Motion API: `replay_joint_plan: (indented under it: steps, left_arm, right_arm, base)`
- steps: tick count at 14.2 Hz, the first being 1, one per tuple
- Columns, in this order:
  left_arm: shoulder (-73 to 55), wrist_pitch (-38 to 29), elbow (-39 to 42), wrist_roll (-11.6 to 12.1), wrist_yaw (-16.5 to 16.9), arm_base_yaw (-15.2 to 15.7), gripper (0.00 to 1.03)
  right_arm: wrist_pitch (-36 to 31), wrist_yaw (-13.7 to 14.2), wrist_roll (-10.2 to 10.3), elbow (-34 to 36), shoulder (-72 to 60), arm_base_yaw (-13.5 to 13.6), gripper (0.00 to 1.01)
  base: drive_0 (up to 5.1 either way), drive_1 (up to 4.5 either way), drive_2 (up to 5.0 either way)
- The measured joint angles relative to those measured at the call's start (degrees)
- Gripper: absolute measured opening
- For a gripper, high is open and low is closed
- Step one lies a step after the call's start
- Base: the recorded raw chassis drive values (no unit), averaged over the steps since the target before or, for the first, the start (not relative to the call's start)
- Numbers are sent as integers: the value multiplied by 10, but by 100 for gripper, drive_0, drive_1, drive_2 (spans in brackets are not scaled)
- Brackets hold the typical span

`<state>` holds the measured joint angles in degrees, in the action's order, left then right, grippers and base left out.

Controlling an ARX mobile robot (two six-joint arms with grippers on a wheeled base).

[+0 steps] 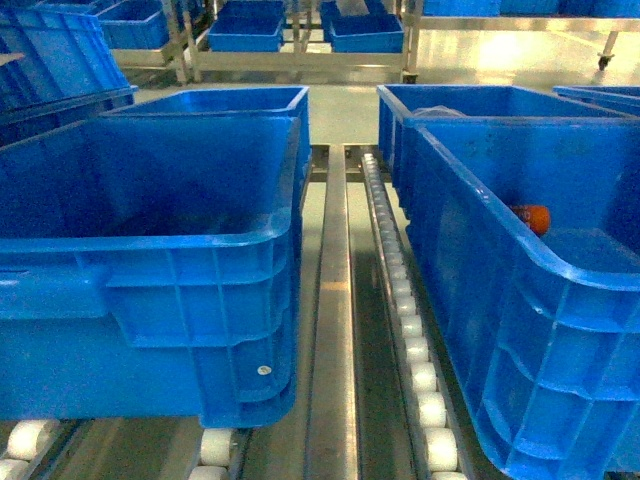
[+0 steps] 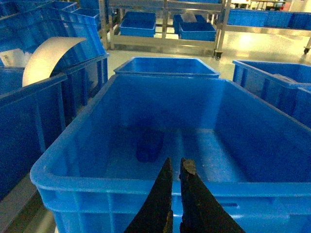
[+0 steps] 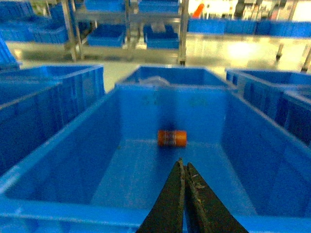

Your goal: Sort blue parts and orange caps into right shelf containers

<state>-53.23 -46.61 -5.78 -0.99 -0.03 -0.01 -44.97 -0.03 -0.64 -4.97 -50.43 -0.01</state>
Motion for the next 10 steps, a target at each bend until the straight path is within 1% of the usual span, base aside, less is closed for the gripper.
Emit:
replay_joint_plan:
  steps: [1, 3, 5, 7, 9, 10]
  left_arm:
    - [10, -34, 22, 0, 0, 0, 2]
    - [54, 24, 47, 0, 0, 0, 2]
    - [128, 74, 49, 0, 0, 0, 2]
    - [147, 93, 50, 0, 0, 0, 2]
    - [181, 127, 51, 0, 0, 0, 2]
    - [217, 158, 51, 0, 0, 0, 2]
  right_arm:
    - [-35, 0, 0, 20, 1, 0, 2]
    - [28, 0, 0, 42, 55, 0, 2]
    - [79, 0, 0, 42, 124, 0, 2]
    - [99, 0, 0, 42, 143, 0, 2]
    - [134, 0, 0, 42, 181, 0, 2]
    - [160, 0, 0, 42, 211, 0, 2]
  base:
    - [0, 0, 0]
    - [0, 0, 0]
    - [0, 0, 0]
    - [0, 0, 0]
    - [0, 0, 0]
    - [0, 0, 0]
